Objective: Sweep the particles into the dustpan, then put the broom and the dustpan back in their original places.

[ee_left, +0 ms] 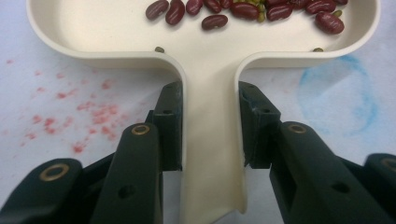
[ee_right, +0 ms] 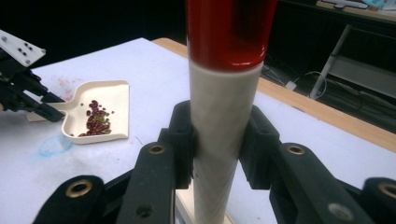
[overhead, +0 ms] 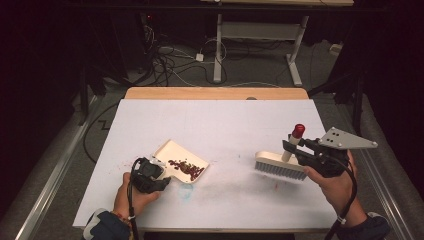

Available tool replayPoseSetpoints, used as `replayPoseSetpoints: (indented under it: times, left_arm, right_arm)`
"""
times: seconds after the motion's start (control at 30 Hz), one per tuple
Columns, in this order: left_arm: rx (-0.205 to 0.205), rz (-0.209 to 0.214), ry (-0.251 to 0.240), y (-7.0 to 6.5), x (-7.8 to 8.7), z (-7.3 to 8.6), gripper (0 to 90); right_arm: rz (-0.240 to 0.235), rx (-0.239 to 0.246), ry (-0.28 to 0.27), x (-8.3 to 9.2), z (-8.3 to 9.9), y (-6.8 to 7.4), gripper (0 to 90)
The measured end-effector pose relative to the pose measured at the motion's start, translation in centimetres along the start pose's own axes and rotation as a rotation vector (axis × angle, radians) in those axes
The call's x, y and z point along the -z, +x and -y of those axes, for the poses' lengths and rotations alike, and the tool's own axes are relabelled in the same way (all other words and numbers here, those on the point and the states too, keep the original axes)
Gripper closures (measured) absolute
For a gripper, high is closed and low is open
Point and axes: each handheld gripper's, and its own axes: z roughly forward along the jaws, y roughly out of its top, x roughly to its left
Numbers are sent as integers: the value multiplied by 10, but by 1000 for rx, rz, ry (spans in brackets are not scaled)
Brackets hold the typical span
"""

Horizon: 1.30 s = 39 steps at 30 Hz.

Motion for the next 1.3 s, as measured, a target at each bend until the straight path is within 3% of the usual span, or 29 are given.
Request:
replayPoseSetpoints:
  times: [0.37, 0.47, 0.67, 0.83, 1.07, 1.3]
  left_arm:
    - [126, -46, -44, 19, 2, 3, 636]
    - [141, -62, -47, 24, 2, 2, 636]
    - [184, -101, -45, 30, 4, 1, 636]
    - [240, -113, -69, 35, 3, 0, 633]
    - [245, -79, -83, 28, 0, -1, 553]
    - [191, -30, -82, 14, 3, 0, 509]
  right_arm:
    - [-14, -27, 57, 13, 0, -15, 698]
    - [-24, -34, 91, 14, 2, -19, 699]
    - [-56, -43, 171, 10, 5, -29, 699]
    - [-93, -65, 196, 3, 5, -38, 698]
    - [-69, -100, 170, -21, 4, -51, 694]
    - [-34, -133, 152, -50, 6, -63, 674]
